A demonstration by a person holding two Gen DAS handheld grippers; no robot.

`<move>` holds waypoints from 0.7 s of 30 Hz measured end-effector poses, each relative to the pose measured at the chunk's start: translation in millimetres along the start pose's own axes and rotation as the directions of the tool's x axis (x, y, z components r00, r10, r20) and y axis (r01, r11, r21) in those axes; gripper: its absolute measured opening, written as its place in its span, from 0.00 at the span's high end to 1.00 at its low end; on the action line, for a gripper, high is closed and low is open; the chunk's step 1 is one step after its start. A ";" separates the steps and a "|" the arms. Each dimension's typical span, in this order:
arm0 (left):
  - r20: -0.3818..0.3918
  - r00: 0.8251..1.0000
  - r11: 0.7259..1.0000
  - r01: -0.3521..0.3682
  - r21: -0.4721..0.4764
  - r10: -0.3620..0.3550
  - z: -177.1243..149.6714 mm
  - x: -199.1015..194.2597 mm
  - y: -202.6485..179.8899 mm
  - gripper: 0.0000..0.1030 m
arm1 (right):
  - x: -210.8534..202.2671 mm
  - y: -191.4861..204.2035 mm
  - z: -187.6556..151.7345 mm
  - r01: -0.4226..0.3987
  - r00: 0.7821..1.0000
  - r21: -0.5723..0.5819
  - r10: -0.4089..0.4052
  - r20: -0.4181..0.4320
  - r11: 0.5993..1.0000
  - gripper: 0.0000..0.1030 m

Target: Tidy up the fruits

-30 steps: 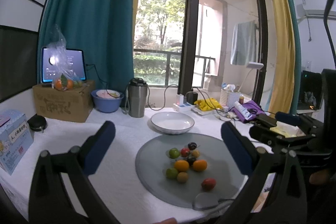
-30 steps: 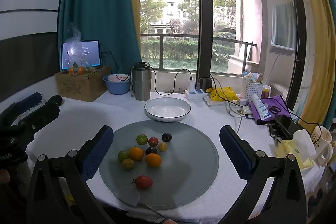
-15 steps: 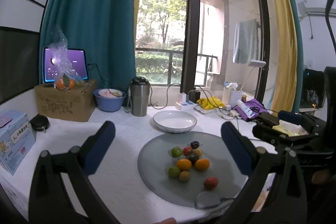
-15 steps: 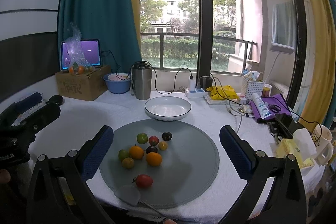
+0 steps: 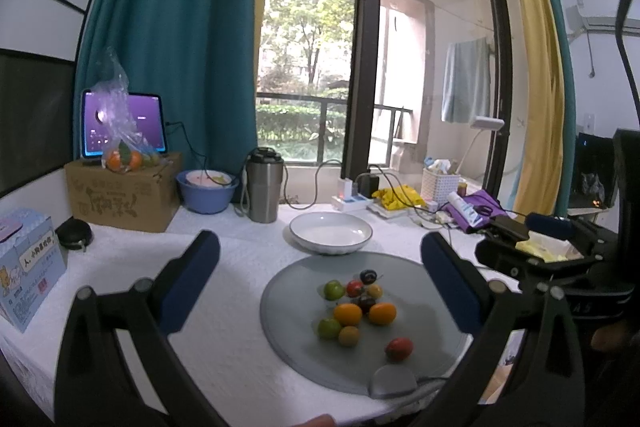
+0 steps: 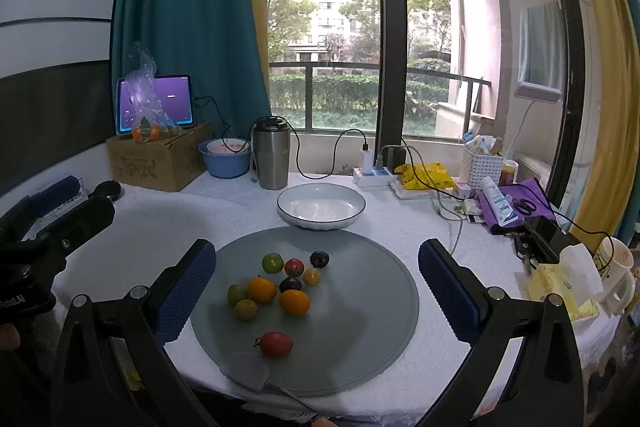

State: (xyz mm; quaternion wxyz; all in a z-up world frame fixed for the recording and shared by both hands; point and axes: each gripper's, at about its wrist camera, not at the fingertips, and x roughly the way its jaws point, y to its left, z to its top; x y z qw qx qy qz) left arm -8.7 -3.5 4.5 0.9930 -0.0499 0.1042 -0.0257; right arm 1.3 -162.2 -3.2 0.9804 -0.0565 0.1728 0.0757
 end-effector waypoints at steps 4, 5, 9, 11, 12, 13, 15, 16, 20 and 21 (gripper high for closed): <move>0.002 1.000 1.000 0.001 -0.005 -0.001 0.1 -0.3 1.6 0.01 | -0.2 0.4 -0.6 0.000 1.000 -0.001 0.000 0.000 1.000 0.00; 0.002 1.000 1.000 0.001 -0.005 -0.001 0.3 0.0 2.1 0.01 | -0.2 0.0 -0.3 -0.001 1.000 0.000 0.001 -0.001 1.000 0.00; 0.001 1.000 1.000 0.001 -0.006 -0.001 0.3 0.2 2.7 0.01 | 0.0 1.0 0.2 0.000 1.000 -0.001 0.000 -0.001 1.000 0.00; 0.001 1.000 1.000 0.002 -0.006 -0.002 0.1 0.2 2.5 0.01 | 0.0 1.2 0.2 0.000 1.000 0.000 0.000 -0.001 1.000 0.00; 0.002 1.000 1.000 0.003 -0.008 -0.003 -0.2 0.1 3.0 0.01 | 0.0 1.3 0.1 0.000 1.000 -0.001 0.000 -0.001 1.000 0.00; 0.001 1.000 1.000 0.003 -0.008 -0.003 -0.3 0.1 2.8 0.01 | -0.2 1.3 -0.1 -0.001 1.000 -0.001 0.001 -0.002 1.000 0.00; 0.001 1.000 1.000 0.002 -0.007 -0.002 -0.6 0.1 2.5 0.01 | 0.4 2.0 0.0 -0.002 1.000 -0.001 0.002 -0.003 1.000 0.00; 0.001 1.000 1.000 0.003 -0.007 -0.003 -0.6 -0.1 2.3 0.01 | 0.3 1.8 -0.1 -0.003 1.000 -0.001 0.003 -0.003 1.000 0.00; 0.001 1.000 1.000 0.002 -0.008 -0.002 -0.5 0.1 2.5 0.01 | -0.2 2.5 -0.8 -0.004 1.000 -0.001 0.004 -0.004 1.000 0.00; 0.001 1.000 1.000 0.003 -0.007 -0.003 -0.5 0.2 2.4 0.01 | -0.1 2.5 -0.7 -0.004 1.000 -0.002 0.004 -0.003 1.000 0.00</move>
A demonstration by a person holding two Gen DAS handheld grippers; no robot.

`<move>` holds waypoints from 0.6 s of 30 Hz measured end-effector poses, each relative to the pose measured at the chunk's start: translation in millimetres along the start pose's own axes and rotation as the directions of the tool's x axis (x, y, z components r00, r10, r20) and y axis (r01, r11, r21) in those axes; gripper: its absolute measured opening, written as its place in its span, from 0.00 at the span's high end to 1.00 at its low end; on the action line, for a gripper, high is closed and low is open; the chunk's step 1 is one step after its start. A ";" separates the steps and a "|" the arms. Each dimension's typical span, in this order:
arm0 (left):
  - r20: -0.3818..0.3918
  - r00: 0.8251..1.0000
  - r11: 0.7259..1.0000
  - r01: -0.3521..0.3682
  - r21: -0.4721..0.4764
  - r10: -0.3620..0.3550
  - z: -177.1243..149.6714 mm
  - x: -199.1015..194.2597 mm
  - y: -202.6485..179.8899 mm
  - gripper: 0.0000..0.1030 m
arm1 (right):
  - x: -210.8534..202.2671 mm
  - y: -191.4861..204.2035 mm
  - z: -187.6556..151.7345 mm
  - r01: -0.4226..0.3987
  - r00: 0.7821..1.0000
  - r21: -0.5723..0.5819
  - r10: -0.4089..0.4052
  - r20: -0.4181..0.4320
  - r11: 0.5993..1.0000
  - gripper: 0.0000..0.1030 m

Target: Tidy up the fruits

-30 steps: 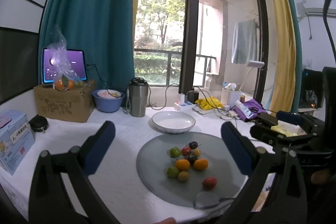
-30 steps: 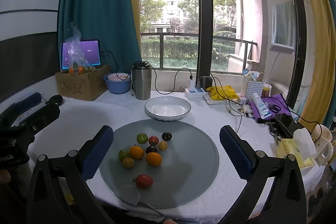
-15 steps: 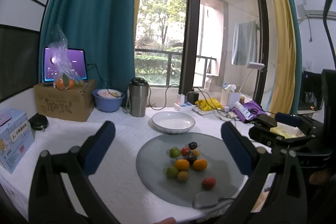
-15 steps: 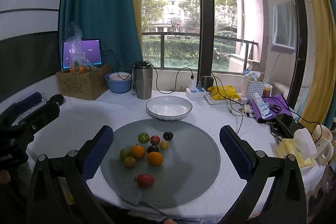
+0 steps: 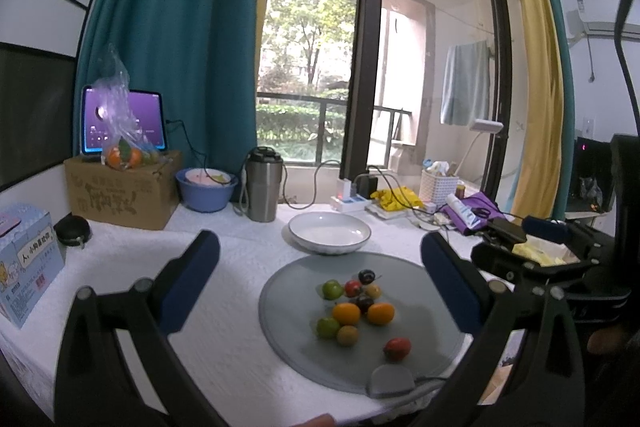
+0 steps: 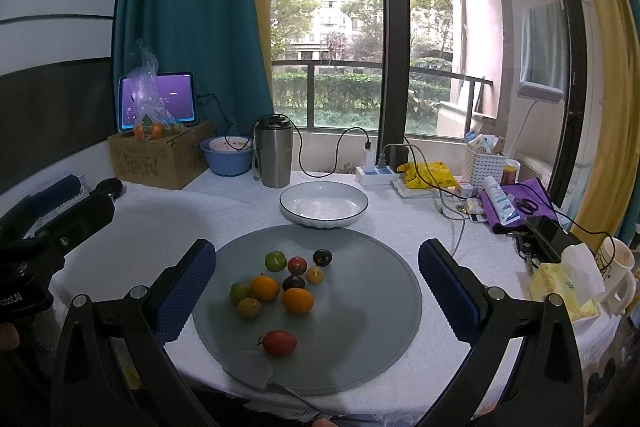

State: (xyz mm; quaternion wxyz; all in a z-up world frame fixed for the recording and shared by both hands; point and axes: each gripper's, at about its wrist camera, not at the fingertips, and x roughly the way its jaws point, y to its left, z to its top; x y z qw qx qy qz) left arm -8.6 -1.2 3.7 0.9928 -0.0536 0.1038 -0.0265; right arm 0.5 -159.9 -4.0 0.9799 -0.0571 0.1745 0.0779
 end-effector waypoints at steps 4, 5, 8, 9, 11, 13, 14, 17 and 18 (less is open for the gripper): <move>-0.005 1.000 1.000 0.005 0.000 -0.005 -0.9 0.0 -1.1 0.01 | -0.2 0.3 -0.4 -0.001 1.000 0.001 0.001 -0.003 1.000 0.00; -0.005 1.000 1.000 0.006 -0.001 -0.006 -1.2 -0.1 -0.8 0.01 | 0.3 0.9 -0.4 -0.001 1.000 0.001 0.001 -0.004 1.000 0.00; -0.006 1.000 1.000 0.004 -0.002 -0.004 -1.4 -0.1 -0.9 0.01 | -0.2 0.9 -1.0 -0.001 1.000 0.001 0.001 -0.005 1.000 0.00; -0.005 1.000 1.000 0.004 -0.002 -0.004 -1.5 -0.2 -1.0 0.01 | 0.5 1.3 -0.6 -0.001 1.000 0.001 0.001 -0.004 1.000 0.00; -0.007 1.000 1.000 0.004 -0.002 -0.004 -3.0 -0.6 -2.0 0.01 | 0.3 1.5 -1.4 -0.002 1.000 0.000 0.002 -0.006 1.000 0.00; -0.014 1.000 1.000 0.009 -0.002 -0.009 -3.8 0.4 -3.0 0.01 | 0.8 1.2 -1.6 -0.002 1.000 0.003 0.002 -0.008 1.000 0.00; -0.024 1.000 1.000 0.013 0.000 -0.013 -4.9 2.7 -3.8 0.01 | 1.3 1.4 -2.9 -0.002 1.000 0.002 0.002 -0.012 1.000 0.00; -0.058 0.998 1.000 0.020 0.012 -0.019 -10.6 10.1 -7.9 0.01 | 6.2 0.4 -7.6 -0.005 1.000 0.003 0.005 -0.030 1.000 0.00; -0.077 0.997 1.000 0.021 0.016 -0.020 -13.6 14.1 -9.4 0.01 | 9.2 0.4 -10.0 -0.004 0.999 0.001 0.004 -0.042 1.000 0.00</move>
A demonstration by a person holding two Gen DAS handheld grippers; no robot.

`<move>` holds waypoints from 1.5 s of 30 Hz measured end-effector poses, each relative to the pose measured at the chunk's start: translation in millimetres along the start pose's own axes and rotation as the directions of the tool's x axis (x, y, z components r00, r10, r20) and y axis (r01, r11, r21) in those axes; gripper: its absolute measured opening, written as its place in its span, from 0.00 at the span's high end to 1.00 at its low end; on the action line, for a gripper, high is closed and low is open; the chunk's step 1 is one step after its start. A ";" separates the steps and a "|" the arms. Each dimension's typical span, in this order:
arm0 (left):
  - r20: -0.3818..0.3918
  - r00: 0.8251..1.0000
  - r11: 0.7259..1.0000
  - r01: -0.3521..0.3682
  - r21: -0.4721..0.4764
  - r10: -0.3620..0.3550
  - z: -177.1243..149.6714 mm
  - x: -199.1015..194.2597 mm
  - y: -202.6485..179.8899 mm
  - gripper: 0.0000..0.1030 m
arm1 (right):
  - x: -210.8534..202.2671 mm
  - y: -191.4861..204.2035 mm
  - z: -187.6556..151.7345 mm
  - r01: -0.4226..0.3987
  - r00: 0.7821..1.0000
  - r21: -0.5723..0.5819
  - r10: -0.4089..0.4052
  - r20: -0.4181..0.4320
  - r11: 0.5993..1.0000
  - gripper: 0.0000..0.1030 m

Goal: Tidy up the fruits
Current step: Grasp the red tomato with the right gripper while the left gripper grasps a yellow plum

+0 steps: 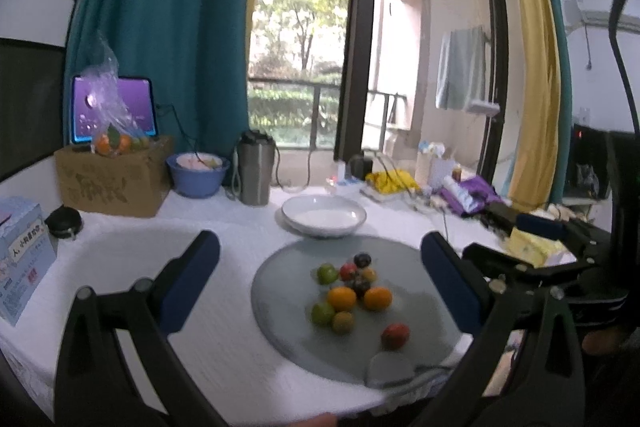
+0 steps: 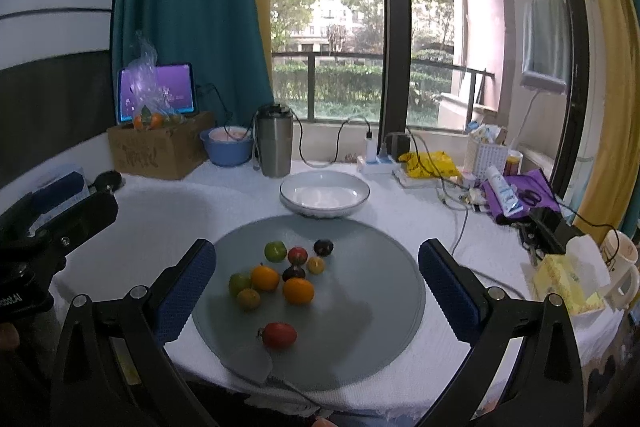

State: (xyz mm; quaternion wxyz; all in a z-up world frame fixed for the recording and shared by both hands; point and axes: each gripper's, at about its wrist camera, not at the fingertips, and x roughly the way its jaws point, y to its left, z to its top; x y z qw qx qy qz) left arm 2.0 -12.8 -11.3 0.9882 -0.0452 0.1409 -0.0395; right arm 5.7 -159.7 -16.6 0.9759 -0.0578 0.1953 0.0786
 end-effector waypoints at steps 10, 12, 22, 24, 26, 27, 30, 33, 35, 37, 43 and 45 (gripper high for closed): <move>-0.204 0.979 0.999 0.020 -0.038 -0.027 -33.2 50.9 7.5 0.01 | 44.5 2.0 -29.7 -0.050 0.986 -0.005 0.048 -0.161 0.999 0.09; -0.240 0.970 0.998 0.022 -0.051 -0.034 -40.2 59.5 11.7 0.01 | 57.6 5.9 -38.0 -0.079 0.974 -0.005 0.076 -0.212 0.997 0.16; -0.387 0.921 0.995 0.017 -0.095 -0.053 -69.9 95.0 20.6 0.02 | 100.3 15.9 -67.5 -0.187 0.909 0.008 0.176 -0.377 0.982 0.32; -0.408 0.911 0.994 0.019 -0.104 -0.060 -74.7 102.2 18.4 0.02 | 107.7 16.0 -72.1 -0.200 0.898 0.010 0.188 -0.398 0.980 0.37; -0.421 0.904 0.994 0.024 -0.108 -0.067 -77.0 107.8 15.2 0.03 | 113.4 15.9 -75.9 -0.216 0.886 0.014 0.202 -0.417 0.976 0.38; -0.425 0.902 0.993 0.031 -0.111 -0.075 -78.2 110.6 13.9 0.04 | 114.1 15.1 -75.7 -0.224 0.887 0.015 0.210 -0.412 0.975 0.39; -0.448 0.891 0.994 0.032 -0.101 -0.074 -79.1 119.4 9.7 0.14 | 120.5 14.9 -75.8 -0.233 0.882 0.005 0.213 -0.420 0.973 0.59; -0.455 0.887 0.995 0.037 -0.089 -0.074 -76.6 124.3 5.1 0.16 | 122.0 10.4 -75.0 -0.254 0.879 0.016 0.238 -0.413 0.967 0.59; -0.466 0.881 0.996 0.046 -0.080 -0.079 -76.3 130.2 -0.1 0.19 | 121.8 5.9 -74.6 -0.260 0.879 0.032 0.250 -0.407 0.965 0.59; -0.479 0.873 0.995 0.060 -0.083 -0.093 -76.8 136.1 -4.7 0.27 | 123.1 -0.9 -74.4 -0.249 0.884 0.044 0.245 -0.397 0.968 0.59; -0.525 0.847 0.996 0.066 -0.055 -0.085 -80.4 151.7 -17.2 0.46 | 124.0 -21.3 -71.0 -0.219 0.900 0.061 0.226 -0.373 0.974 0.59; -0.531 0.843 0.997 0.064 -0.051 -0.082 -81.0 155.1 -19.0 0.51 | 124.6 -26.7 -70.1 -0.202 0.907 0.057 0.209 -0.365 0.978 0.59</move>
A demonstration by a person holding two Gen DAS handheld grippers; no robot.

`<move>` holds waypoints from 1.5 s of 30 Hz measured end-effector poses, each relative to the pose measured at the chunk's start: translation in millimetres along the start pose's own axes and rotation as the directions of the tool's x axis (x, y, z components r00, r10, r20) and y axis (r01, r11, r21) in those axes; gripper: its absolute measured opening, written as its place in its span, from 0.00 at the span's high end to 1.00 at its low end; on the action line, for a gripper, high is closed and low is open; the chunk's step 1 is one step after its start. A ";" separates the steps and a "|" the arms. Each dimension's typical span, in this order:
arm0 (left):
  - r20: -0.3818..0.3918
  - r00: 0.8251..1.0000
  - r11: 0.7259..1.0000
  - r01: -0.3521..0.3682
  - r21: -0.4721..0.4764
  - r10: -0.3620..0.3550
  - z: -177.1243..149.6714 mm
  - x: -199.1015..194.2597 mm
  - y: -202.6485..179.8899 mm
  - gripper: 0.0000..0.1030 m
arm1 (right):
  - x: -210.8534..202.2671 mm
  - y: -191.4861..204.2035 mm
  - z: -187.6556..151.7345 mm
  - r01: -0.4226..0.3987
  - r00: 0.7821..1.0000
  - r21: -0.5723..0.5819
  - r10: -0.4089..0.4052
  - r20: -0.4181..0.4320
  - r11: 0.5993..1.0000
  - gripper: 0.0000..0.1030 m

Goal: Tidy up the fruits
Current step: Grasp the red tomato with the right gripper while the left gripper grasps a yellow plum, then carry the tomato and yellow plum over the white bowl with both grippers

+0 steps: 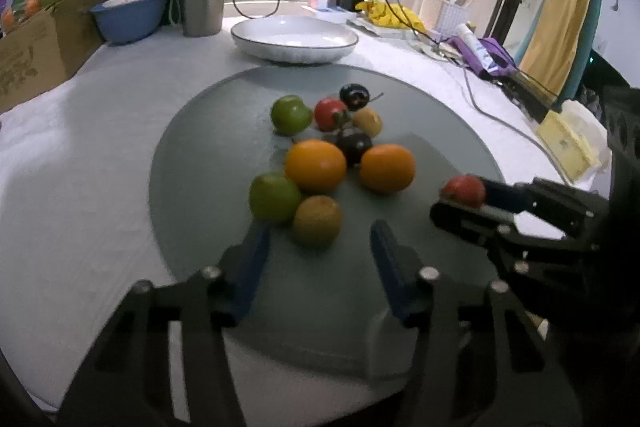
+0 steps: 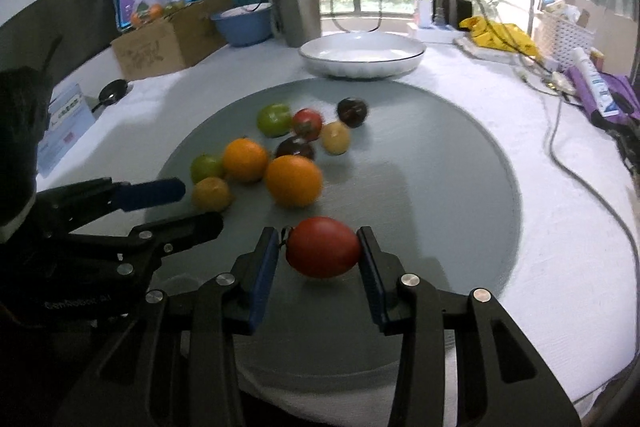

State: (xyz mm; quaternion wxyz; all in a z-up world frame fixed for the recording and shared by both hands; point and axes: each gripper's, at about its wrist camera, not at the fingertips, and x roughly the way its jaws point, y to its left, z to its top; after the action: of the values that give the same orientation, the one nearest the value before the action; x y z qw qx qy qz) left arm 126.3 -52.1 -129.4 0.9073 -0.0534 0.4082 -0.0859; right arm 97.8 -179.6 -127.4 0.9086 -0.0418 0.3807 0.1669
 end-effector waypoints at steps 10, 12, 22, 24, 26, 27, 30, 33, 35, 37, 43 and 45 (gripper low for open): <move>-0.022 0.999 1.000 -0.027 0.012 0.027 4.8 7.4 -6.0 0.66 | 1.3 -27.8 4.7 0.061 0.998 0.022 -0.062 0.023 0.998 0.59; -0.023 0.999 0.999 -0.030 0.017 0.031 6.1 8.0 -7.7 0.69 | 0.9 -30.1 5.2 0.064 0.998 0.026 -0.064 0.026 0.998 0.59; 0.002 1.000 0.999 -0.024 0.031 0.024 9.3 0.3 -9.0 0.73 | -4.7 -28.9 9.2 0.067 0.997 0.021 -0.068 0.040 0.998 0.59; 0.021 0.999 0.999 -0.029 0.038 0.028 11.4 -6.3 -9.5 0.73 | -5.4 -27.7 10.8 0.065 0.997 0.018 -0.066 0.043 0.998 0.59; 0.042 0.999 0.999 -0.030 0.040 0.029 15.2 -12.6 -8.2 0.73 | -6.6 -26.0 14.1 0.061 0.997 0.016 -0.062 0.048 0.998 0.59; 0.053 0.998 0.999 -0.032 0.040 0.030 17.6 -15.7 -7.1 0.73 | -7.0 -24.0 16.4 0.062 0.997 0.010 -0.062 0.052 0.998 0.59; 0.089 0.995 0.999 -0.039 0.037 0.036 25.4 -23.5 -3.5 0.73 | -9.2 -19.8 22.8 0.057 0.996 -0.001 -0.057 0.067 0.998 0.59; 0.114 0.993 0.999 -0.043 0.029 0.039 34.0 -27.6 2.6 0.73 | -9.8 -16.8 31.7 0.053 0.995 -0.012 -0.051 0.082 0.999 0.59; 0.125 0.991 0.999 -0.043 0.024 0.040 40.0 -28.3 7.3 0.73 | -8.9 -16.0 38.2 0.055 0.995 -0.019 -0.053 0.090 0.998 0.59; 0.136 0.990 0.999 -0.043 0.017 0.040 46.8 -28.0 12.0 0.73 | -7.7 -15.9 44.5 0.056 0.994 -0.021 -0.054 0.098 0.998 0.59; 0.162 0.986 0.999 -0.034 0.011 0.032 68.7 -23.0 27.2 0.73 | -1.5 -17.3 66.7 0.059 0.991 -0.026 -0.056 0.119 0.998 0.59; 0.171 0.985 0.999 -0.029 0.013 0.026 76.2 -20.5 30.6 0.73 | 1.1 -17.4 73.3 0.063 0.991 -0.031 -0.059 0.124 0.997 0.59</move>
State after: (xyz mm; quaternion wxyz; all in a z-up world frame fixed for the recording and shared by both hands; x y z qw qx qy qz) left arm 173.5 -16.1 -69.1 0.9404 -0.0478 0.3291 -0.0716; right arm 154.1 -180.8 -77.2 0.9341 -0.0591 0.3195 0.1478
